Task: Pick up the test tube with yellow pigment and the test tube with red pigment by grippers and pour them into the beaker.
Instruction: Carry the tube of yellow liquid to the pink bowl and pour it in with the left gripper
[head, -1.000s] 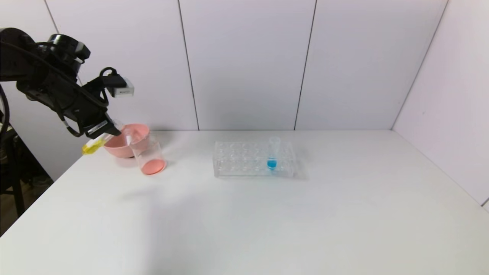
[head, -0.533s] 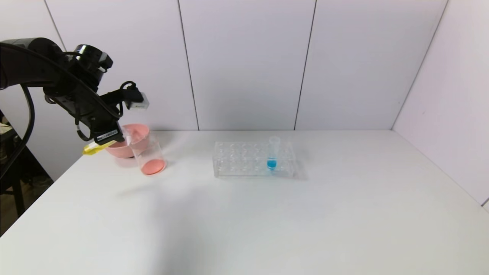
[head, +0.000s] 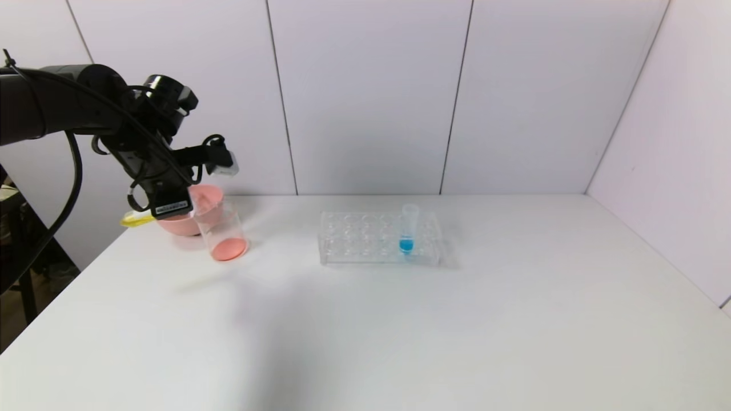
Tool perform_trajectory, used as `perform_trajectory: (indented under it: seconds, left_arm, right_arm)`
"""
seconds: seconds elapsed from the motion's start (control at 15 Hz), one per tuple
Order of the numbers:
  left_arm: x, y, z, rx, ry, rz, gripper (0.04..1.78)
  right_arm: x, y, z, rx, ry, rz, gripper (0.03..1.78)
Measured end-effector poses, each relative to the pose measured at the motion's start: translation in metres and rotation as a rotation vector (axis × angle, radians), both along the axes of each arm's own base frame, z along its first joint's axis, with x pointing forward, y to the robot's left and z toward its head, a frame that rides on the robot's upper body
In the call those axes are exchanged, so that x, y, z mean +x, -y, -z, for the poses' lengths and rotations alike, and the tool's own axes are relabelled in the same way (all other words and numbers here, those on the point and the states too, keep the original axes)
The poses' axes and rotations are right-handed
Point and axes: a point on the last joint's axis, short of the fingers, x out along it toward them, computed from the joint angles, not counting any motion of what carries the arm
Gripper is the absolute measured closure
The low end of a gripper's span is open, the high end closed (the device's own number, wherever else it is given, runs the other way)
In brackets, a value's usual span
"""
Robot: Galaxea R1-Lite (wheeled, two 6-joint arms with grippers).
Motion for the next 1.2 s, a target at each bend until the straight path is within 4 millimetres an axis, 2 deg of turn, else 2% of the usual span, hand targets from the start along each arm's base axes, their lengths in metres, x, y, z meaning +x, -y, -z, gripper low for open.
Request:
perform_trajectory:
  seconds: [0.67,1.2]
  left_arm:
    - [0.001,0.012,0.005,0.159,-0.019,-0.045,1.40]
    - [-0.002,0.026,0.012,0.222,-0.062,-0.031,1.40]
  right_arm:
    - [0.000,0.000,0.000,0.000,0.000,0.000,0.10]
    - [0.000,0.000,0.000,0.000,0.000,0.000,0.10]
